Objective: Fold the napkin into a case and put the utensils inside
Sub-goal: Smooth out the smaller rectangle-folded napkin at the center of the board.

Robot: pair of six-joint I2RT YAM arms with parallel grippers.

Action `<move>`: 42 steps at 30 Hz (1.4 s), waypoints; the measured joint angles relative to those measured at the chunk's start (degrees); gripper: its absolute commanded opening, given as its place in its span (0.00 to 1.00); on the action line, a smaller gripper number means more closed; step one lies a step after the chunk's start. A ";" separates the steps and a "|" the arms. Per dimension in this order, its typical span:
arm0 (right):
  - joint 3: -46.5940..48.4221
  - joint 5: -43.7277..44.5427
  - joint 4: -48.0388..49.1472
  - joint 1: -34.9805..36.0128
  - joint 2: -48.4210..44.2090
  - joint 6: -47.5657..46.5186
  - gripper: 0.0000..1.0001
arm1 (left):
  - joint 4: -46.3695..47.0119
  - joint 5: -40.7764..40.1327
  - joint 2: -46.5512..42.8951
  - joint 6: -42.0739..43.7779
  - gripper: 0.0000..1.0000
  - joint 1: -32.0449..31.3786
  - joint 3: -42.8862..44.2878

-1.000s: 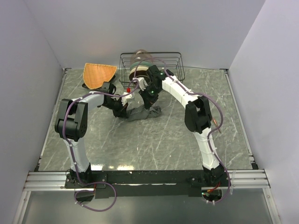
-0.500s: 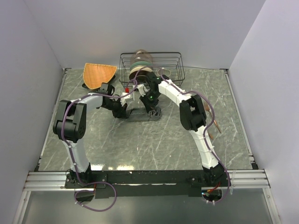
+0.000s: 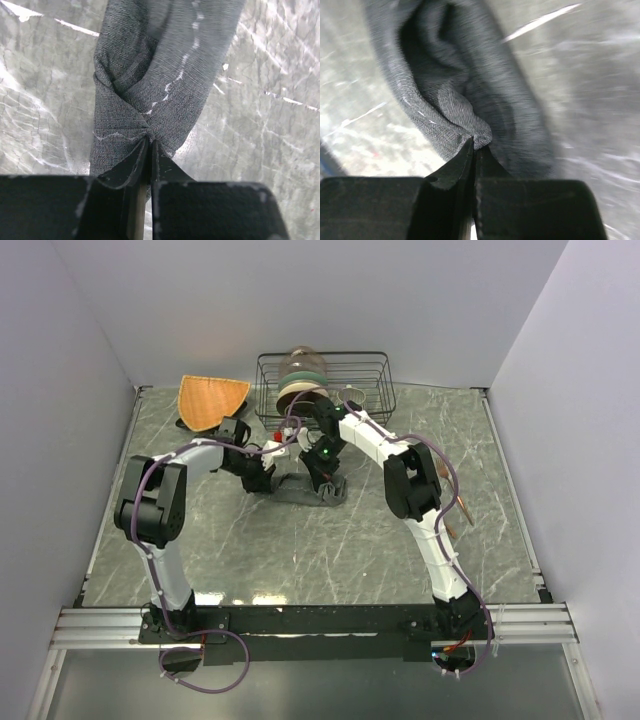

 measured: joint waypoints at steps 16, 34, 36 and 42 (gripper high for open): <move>-2.99 -16.48 -7.52 2.23 0.00 1.03 0.00 | -3.82 -1.42 -2.80 9.01 0.06 -0.28 -2.47; -2.27 -14.21 -2.45 -4.24 -0.04 8.48 0.00 | -3.72 -1.49 -2.69 8.85 0.19 0.15 -2.36; -2.27 -13.66 -1.64 -4.39 -0.04 9.44 0.00 | -3.61 -1.44 -2.64 8.26 0.28 0.26 -2.21; -2.27 -11.87 -0.61 -4.33 0.94 10.93 0.00 | -3.37 -0.11 -2.71 4.61 0.43 0.94 -2.01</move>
